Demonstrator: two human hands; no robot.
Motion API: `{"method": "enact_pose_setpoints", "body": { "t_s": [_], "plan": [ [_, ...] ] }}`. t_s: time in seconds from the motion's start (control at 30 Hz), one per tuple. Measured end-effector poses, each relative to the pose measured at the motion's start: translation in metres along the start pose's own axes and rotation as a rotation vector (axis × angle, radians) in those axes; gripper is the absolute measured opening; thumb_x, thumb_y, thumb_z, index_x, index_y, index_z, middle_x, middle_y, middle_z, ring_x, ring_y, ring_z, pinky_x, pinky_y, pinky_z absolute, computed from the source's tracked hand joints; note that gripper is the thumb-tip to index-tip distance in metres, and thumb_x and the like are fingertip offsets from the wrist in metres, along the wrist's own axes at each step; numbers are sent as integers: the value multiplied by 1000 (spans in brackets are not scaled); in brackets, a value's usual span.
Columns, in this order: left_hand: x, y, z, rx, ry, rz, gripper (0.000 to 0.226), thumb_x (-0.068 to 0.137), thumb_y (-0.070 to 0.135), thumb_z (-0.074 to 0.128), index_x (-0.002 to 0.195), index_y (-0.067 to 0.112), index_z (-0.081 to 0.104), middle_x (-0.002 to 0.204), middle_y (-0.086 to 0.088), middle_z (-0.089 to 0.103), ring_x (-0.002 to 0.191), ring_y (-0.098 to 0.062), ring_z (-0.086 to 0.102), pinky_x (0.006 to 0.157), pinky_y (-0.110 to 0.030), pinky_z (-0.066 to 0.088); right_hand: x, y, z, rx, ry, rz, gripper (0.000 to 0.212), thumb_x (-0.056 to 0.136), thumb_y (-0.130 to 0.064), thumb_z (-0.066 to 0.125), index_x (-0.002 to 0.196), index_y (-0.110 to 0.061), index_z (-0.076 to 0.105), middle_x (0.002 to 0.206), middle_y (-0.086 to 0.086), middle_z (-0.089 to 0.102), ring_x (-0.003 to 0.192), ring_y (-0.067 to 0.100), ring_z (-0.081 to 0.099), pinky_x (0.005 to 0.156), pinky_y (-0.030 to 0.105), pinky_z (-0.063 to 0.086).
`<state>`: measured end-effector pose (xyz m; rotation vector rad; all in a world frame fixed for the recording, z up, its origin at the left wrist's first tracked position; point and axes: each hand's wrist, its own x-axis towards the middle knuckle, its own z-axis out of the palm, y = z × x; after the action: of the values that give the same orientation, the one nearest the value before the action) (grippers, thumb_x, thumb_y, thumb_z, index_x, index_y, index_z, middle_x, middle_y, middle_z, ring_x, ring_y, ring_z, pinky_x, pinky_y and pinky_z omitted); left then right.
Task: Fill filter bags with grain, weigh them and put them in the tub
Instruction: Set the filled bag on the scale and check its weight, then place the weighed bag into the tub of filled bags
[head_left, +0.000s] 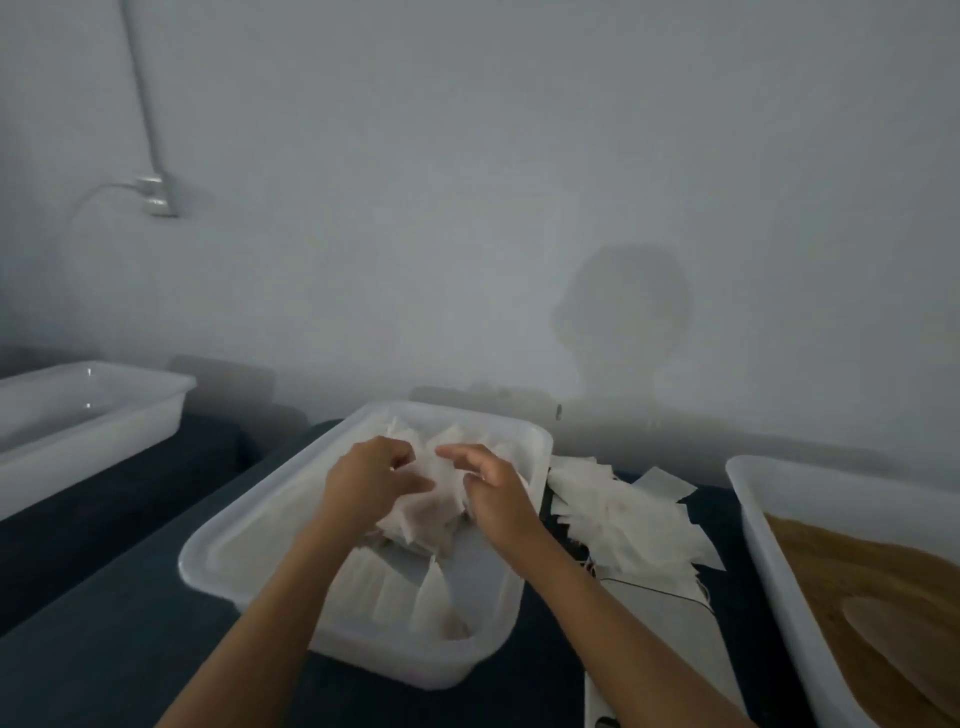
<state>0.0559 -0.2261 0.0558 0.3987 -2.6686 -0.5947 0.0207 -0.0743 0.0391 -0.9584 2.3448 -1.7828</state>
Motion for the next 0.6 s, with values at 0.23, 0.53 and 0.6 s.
{"method": "enact_pose_setpoints", "body": {
  "t_s": [0.23, 0.53, 0.6],
  "plan": [
    [13, -64, 0, 143, -142, -128, 25, 84, 37, 65, 69, 24, 49, 74, 4, 53, 76, -19, 56, 59, -25, 39, 37, 14, 64, -70, -121, 136, 47, 89, 11, 29, 126, -3, 56, 134, 9, 54, 121, 22, 50, 103, 24, 37],
    [18, -96, 11, 60, -285, -347, 35, 89, 16, 61, 120, 6, 48, 118, -14, 55, 90, -25, 57, 72, -29, 50, 42, 33, 98, -246, -292, 352, 33, 85, 1, 42, 112, 10, 58, 120, 27, 58, 98, 28, 58, 90, 44, 47],
    [19, -100, 12, 129, -300, -335, 26, 88, 14, 59, 112, 7, 51, 119, -15, 57, 91, -24, 55, 72, -29, 46, 39, 35, 98, -300, -414, 380, 34, 90, -6, 44, 121, 0, 58, 130, 17, 55, 117, 29, 52, 98, 35, 40]
  ]
}}
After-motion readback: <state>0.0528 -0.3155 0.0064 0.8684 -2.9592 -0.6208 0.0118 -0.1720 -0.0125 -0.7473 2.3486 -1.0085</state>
